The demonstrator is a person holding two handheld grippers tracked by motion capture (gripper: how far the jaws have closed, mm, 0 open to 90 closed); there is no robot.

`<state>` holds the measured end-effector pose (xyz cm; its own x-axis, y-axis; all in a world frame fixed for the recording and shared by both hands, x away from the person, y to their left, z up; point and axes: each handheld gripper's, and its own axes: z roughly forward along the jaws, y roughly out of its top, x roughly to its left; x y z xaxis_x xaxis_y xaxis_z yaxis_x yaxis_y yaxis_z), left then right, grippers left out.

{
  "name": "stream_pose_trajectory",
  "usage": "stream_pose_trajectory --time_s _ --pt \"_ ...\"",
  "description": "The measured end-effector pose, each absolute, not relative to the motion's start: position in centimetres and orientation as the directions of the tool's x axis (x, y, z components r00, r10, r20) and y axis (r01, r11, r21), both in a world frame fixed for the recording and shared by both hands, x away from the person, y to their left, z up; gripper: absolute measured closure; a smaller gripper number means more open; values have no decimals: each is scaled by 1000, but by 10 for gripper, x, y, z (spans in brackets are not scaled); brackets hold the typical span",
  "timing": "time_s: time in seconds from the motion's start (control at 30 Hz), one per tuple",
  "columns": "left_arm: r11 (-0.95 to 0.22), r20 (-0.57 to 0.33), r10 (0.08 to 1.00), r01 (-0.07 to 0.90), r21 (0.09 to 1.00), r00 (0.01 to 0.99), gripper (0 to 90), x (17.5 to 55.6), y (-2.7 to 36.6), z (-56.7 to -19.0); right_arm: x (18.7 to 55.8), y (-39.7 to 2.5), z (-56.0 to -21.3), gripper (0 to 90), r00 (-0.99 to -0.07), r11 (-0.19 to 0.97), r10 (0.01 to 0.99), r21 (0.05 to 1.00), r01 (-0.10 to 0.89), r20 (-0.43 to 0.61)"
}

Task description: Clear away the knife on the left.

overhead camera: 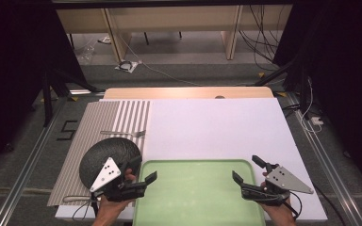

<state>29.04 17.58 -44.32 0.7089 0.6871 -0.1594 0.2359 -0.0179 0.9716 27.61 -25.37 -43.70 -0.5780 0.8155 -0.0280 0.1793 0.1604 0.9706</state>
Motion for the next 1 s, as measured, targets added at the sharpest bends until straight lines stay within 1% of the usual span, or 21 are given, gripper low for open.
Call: stream_pose_trajectory --time_s 0.57,0.67,0.77,0.83,1.0 --pt "-29 -152 712 245 969 686 209 291 182 -439 276 -253 -437 171 -580 166 814 970 177 -33" --pt "-69 -133 719 260 963 682 209 292 185 -437 276 -253 -437 171 -582 165 813 971 175 -34" --pt "-85 -124 725 267 960 678 210 291 186 -435 276 -253 -437 171 -582 167 812 971 173 -36" --pt "-125 -80 744 256 959 663 211 289 189 -431 276 -253 -437 172 -583 165 812 971 173 -35" --pt "-143 -77 752 276 950 654 215 290 196 -429 275 -252 -437 172 -586 170 810 969 178 -34"
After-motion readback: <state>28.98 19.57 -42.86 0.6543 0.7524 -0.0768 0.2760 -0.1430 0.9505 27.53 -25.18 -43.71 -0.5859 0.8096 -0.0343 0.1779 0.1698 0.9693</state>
